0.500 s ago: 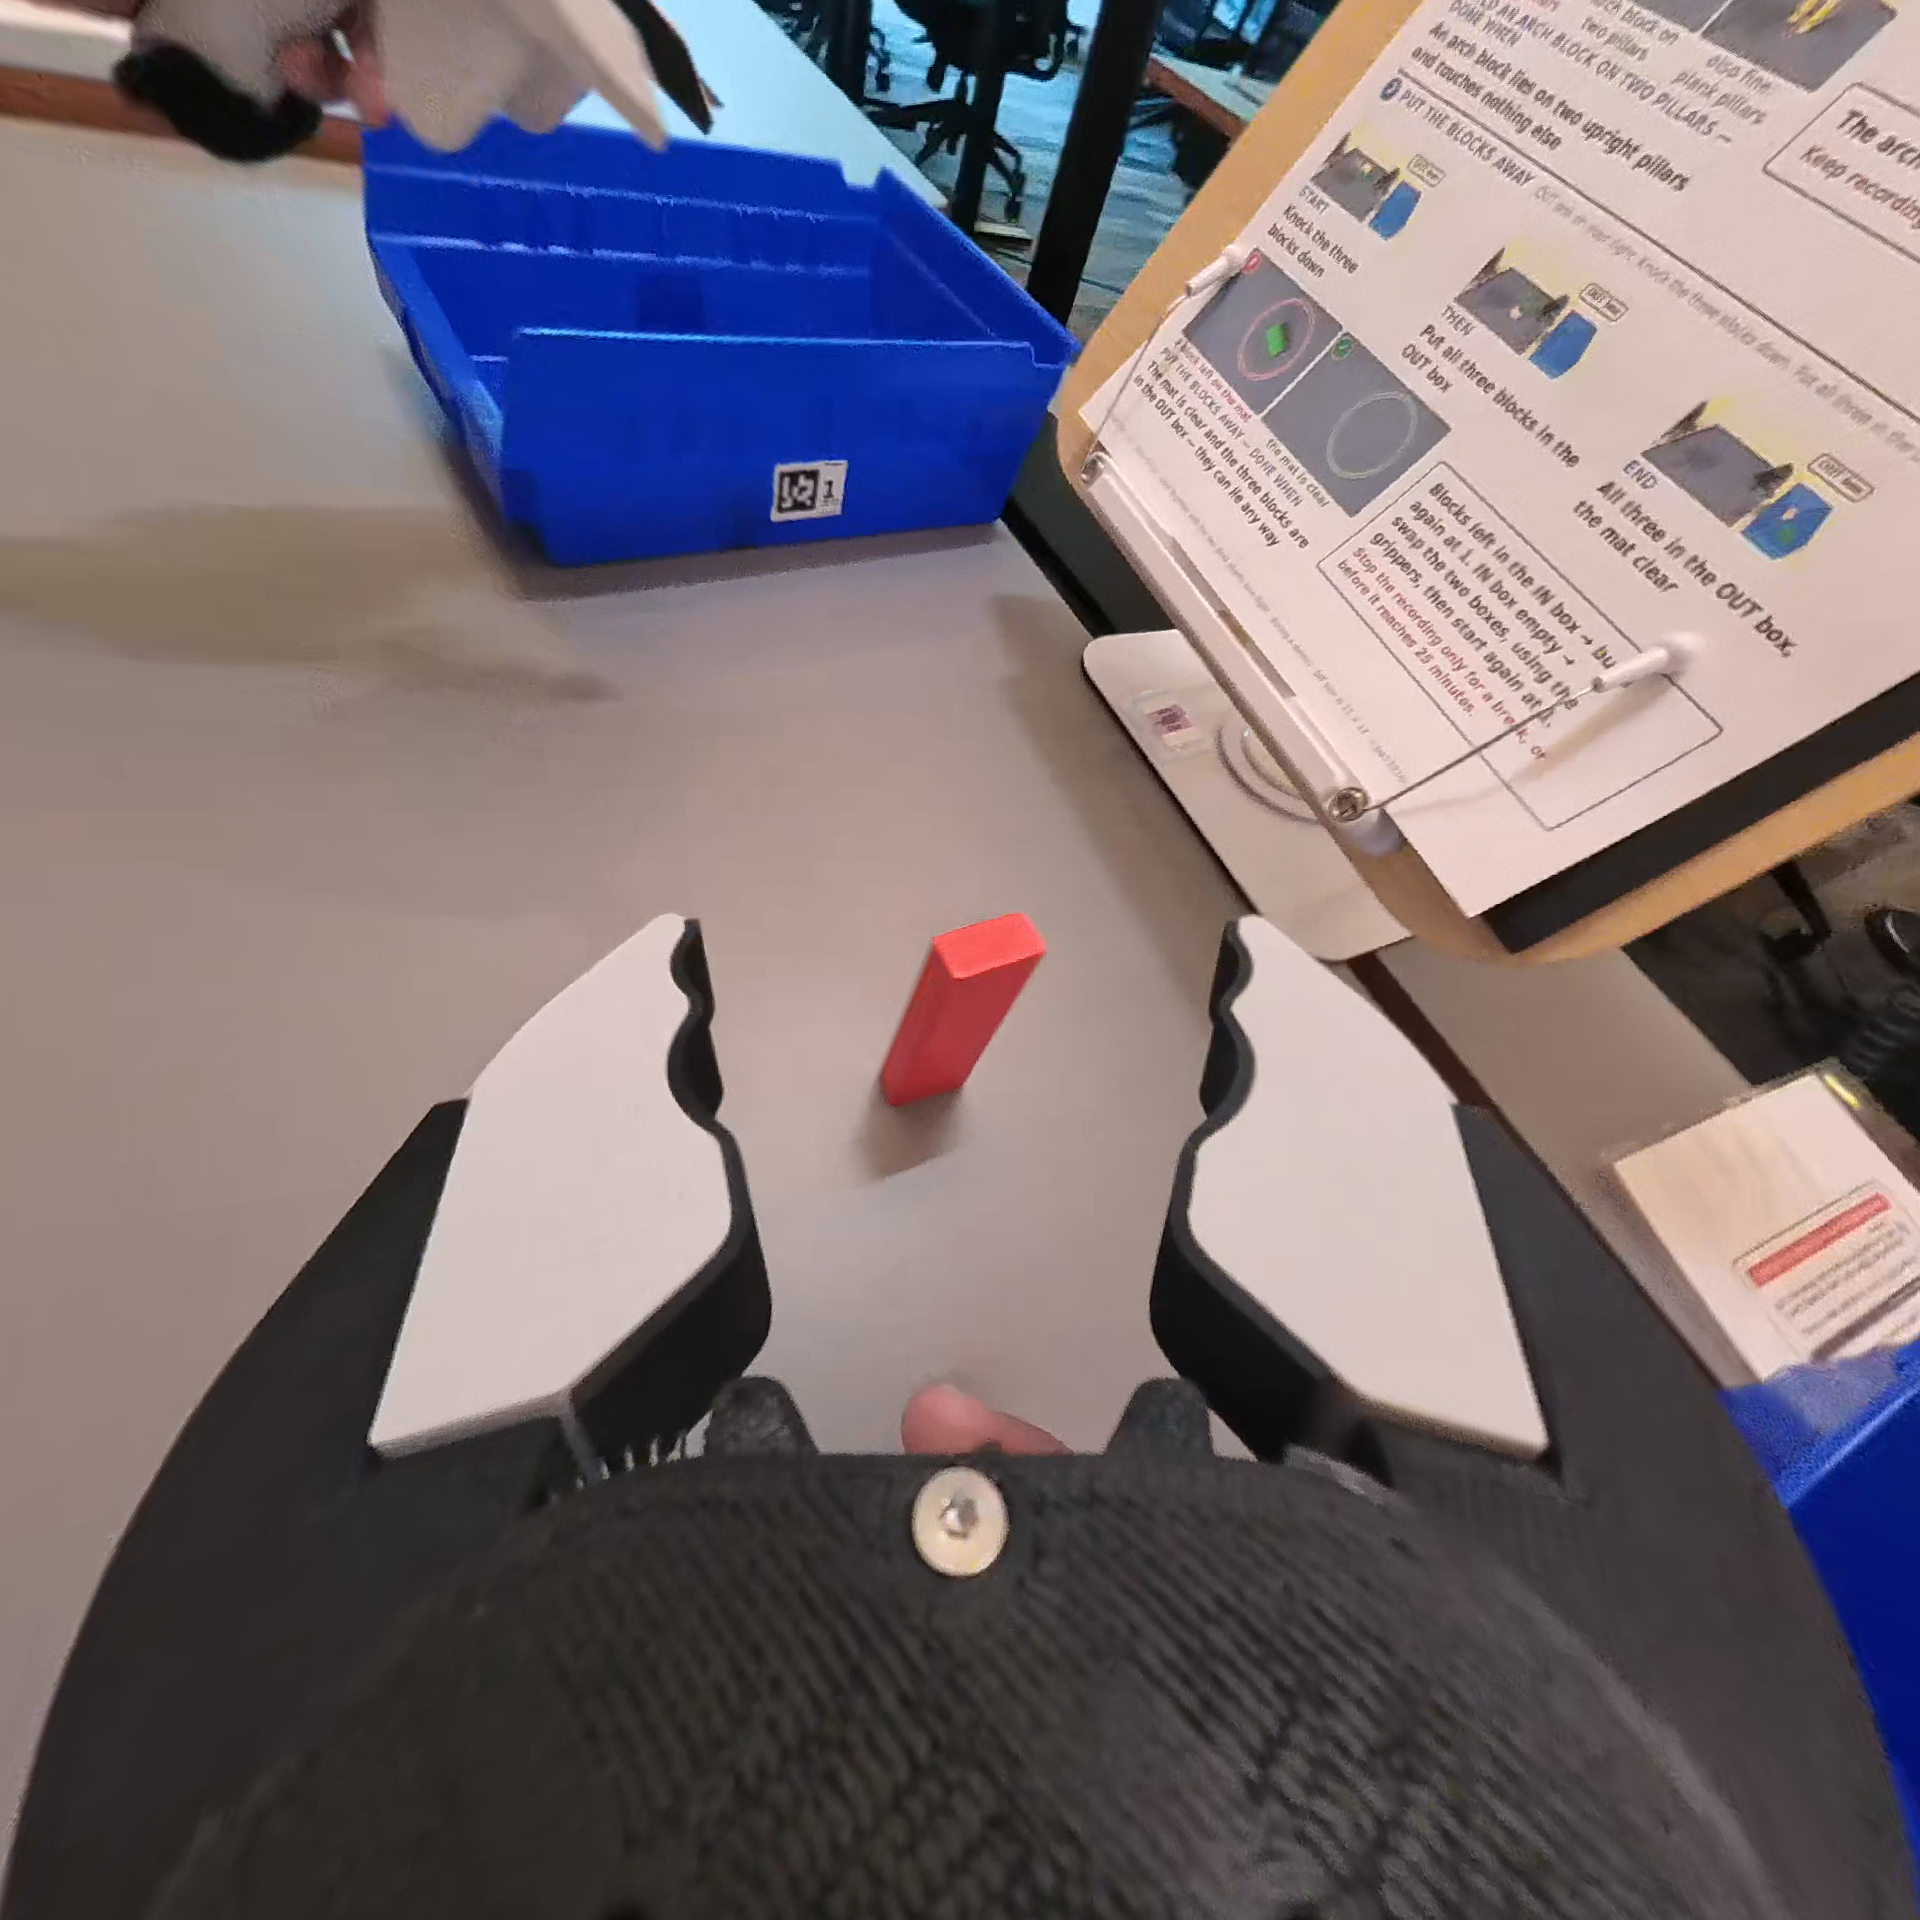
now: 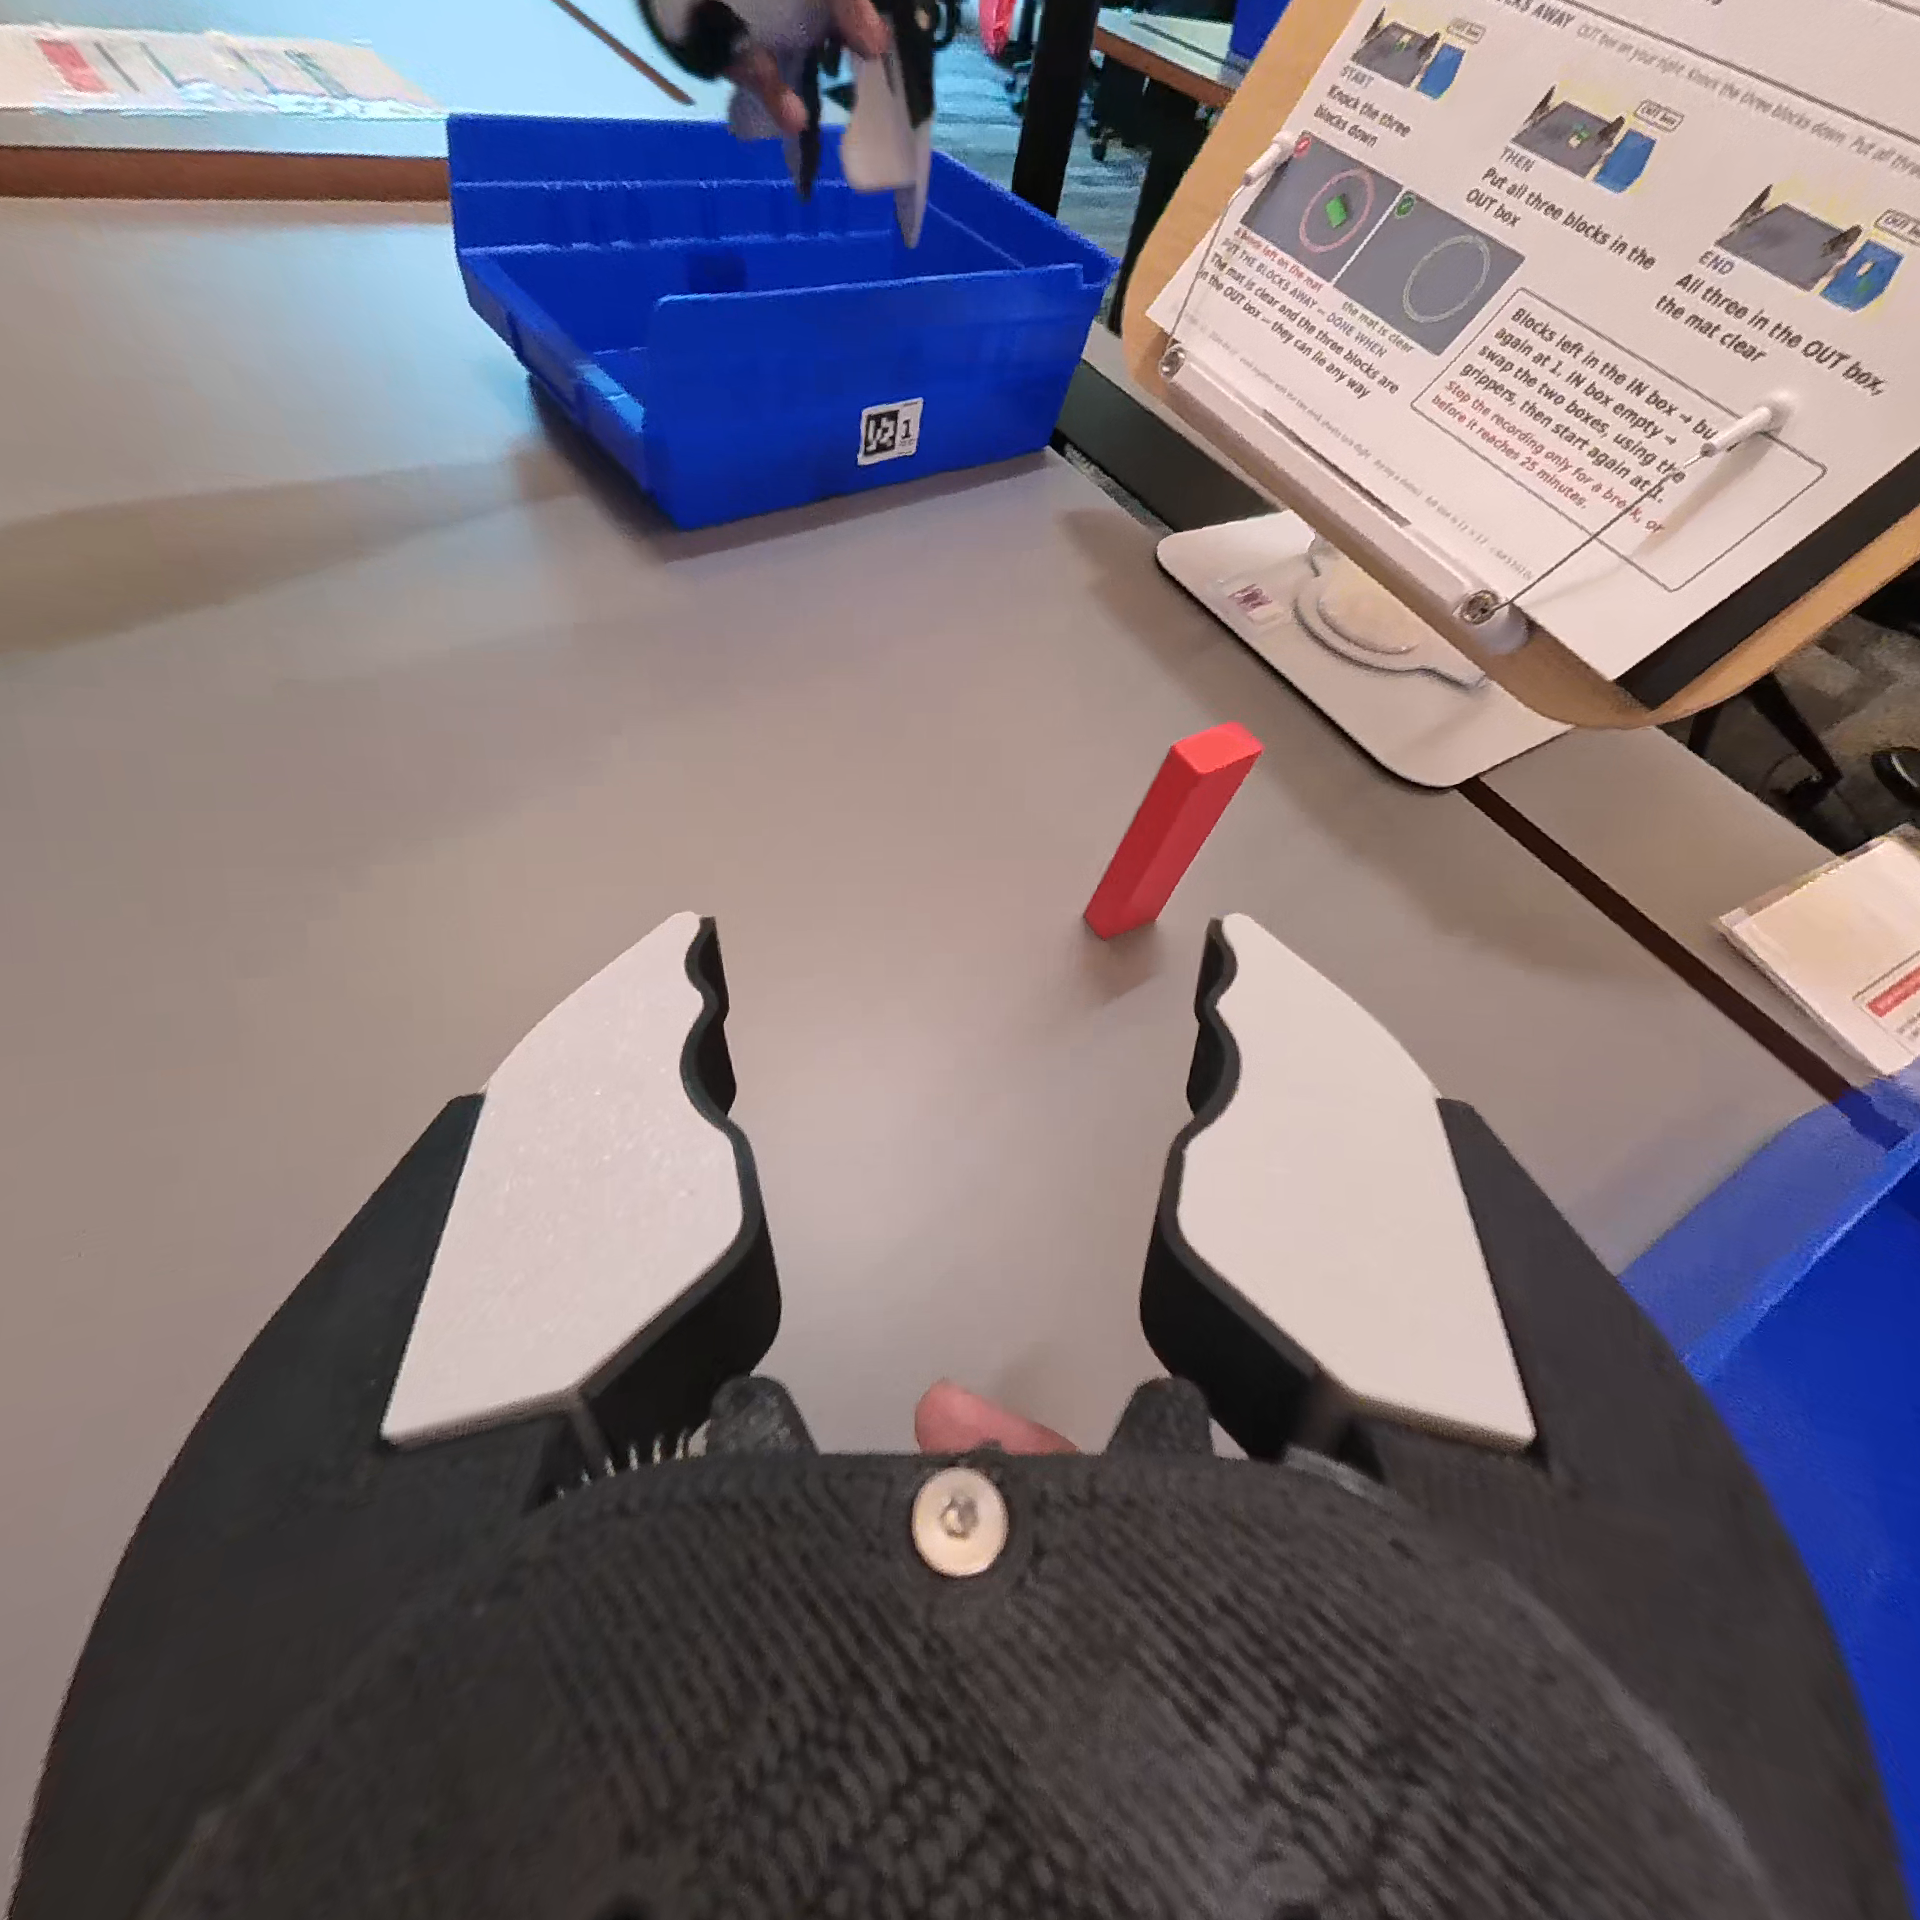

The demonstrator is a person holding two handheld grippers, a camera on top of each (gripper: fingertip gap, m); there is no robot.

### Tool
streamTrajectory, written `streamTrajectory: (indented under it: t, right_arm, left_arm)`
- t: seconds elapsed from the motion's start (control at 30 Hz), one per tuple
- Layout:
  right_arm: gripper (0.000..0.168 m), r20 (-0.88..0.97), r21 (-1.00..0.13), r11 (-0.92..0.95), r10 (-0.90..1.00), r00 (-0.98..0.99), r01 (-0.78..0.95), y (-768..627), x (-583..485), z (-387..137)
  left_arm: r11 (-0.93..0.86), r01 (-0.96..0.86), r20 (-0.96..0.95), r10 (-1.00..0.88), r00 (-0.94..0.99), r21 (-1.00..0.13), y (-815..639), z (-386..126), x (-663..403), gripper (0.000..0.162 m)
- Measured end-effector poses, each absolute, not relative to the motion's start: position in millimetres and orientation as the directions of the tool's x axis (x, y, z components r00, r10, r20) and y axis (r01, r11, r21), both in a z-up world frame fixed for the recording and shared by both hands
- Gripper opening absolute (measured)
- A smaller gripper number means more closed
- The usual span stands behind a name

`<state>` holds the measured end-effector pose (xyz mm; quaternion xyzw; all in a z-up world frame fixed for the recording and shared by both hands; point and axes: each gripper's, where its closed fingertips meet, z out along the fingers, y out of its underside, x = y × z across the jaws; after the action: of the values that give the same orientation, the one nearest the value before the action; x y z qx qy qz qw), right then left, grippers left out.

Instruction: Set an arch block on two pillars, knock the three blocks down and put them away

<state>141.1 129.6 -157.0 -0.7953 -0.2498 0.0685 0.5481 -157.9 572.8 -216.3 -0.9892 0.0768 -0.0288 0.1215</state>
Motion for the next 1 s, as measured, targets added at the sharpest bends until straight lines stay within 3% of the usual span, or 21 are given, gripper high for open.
streamTrajectory:
  t: [0.03,0.2,0.33,0.53,0.67,0.83,0.87,0.9,1.0]
  right_arm:
    - [0.087,0.165,-0.905,-0.277,0.474,0.865,0.324,124,140,-159]
    - [0.088,0.174,-0.9,-0.282,0.464,0.869,0.331,103,140,-166]
    - [0.087,0.148,-0.914,-0.278,0.453,0.879,0.297,93,143,-169]
    - [0.087,0.102,-0.925,-0.292,0.429,0.898,0.244,88,154,-176]
    - [0.086,0.09,-0.926,-0.299,0.422,0.902,0.232,85,157,-180]
    - [0.086,0.073,-0.927,-0.305,0.426,0.902,0.219,84,155,-186]
    - [0.086,0.069,-0.927,-0.307,0.426,0.902,0.216,85,154,-187]
    - [0.086,0.069,-0.926,-0.308,0.428,0.901,0.217,85,152,-188]
    - [0.086,0.082,-0.924,-0.306,0.431,0.899,0.231,84,149,-189]
  left_arm:
    - [-0.968,-0.108,0.026,-0.117,0.993,-0.227,579,-223,-160,0.077]
    - [-0.983,0.083,-0.006,0.085,0.996,-0.164,598,-252,-168,0.074]
    - [-0.971,0.157,-0.028,0.164,0.986,-0.178,610,-264,-171,0.066]
    - [-0.969,0.159,-0.087,0.178,0.98,-0.188,613,-285,-171,0.063]
    - [-0.955,0.219,-0.018,0.227,0.974,-0.2,616,-293,-169,0.063]
    - [-0.968,0.156,-0.007,0.16,0.987,-0.197,614,-293,-167,0.064]
    - [-0.967,0.151,-0.006,0.155,0.988,-0.205,614,-292,-168,0.057]
    - [-0.966,0.142,-0.003,0.146,0.989,-0.214,614,-292,-169,0.039]
    - [-0.965,0.103,-0.004,0.107,0.994,-0.241,613,-291,-173,0.033]
